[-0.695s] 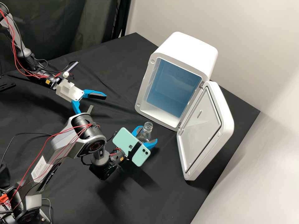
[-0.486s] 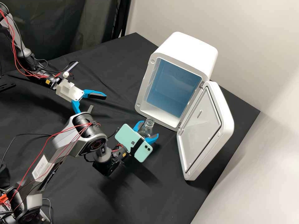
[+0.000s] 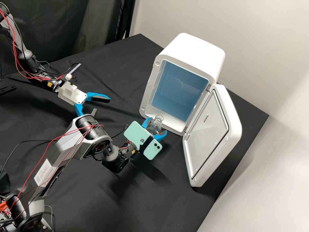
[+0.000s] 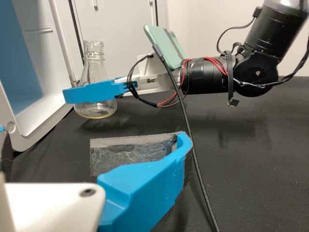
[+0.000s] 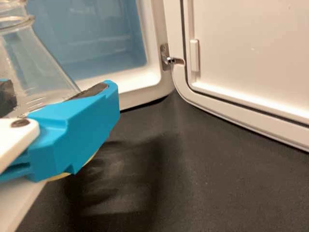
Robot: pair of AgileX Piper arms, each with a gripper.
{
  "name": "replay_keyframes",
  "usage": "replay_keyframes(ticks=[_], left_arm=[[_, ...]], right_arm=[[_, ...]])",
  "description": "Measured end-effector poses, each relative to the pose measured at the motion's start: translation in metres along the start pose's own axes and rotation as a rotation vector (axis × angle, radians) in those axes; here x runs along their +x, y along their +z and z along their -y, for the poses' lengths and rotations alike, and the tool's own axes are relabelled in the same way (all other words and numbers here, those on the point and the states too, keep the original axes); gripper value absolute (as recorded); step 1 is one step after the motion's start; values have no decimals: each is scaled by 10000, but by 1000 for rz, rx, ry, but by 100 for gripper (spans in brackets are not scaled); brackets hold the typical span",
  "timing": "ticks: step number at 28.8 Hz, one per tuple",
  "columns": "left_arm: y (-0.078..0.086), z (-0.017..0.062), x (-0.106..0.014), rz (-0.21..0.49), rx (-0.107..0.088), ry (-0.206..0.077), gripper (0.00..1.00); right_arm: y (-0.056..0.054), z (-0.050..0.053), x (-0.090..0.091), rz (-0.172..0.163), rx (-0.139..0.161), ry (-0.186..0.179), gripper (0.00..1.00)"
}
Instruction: Place the flask in the incubator
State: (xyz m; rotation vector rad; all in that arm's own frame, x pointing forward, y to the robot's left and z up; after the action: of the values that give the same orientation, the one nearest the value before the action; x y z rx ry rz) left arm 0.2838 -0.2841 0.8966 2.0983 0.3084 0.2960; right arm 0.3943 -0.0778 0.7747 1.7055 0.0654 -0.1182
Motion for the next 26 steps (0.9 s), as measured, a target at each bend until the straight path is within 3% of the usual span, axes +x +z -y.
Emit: replay_keyframes(ticks=[5, 15, 19, 26], left_arm=[[-16, -3, -4, -5, -1, 1, 100], [-16, -3, -4, -5, -1, 1, 100], [-9, -35, -13, -4, 2, 11, 100], [-6, -47, -16, -3, 4, 15, 100]], right_arm=[[54, 6, 66, 20, -1, -7, 0], [173, -115, 227, 52, 5, 33, 0], [175, -143, 287, 62, 0, 31, 0], [138, -256, 392, 54, -3, 63, 0]])
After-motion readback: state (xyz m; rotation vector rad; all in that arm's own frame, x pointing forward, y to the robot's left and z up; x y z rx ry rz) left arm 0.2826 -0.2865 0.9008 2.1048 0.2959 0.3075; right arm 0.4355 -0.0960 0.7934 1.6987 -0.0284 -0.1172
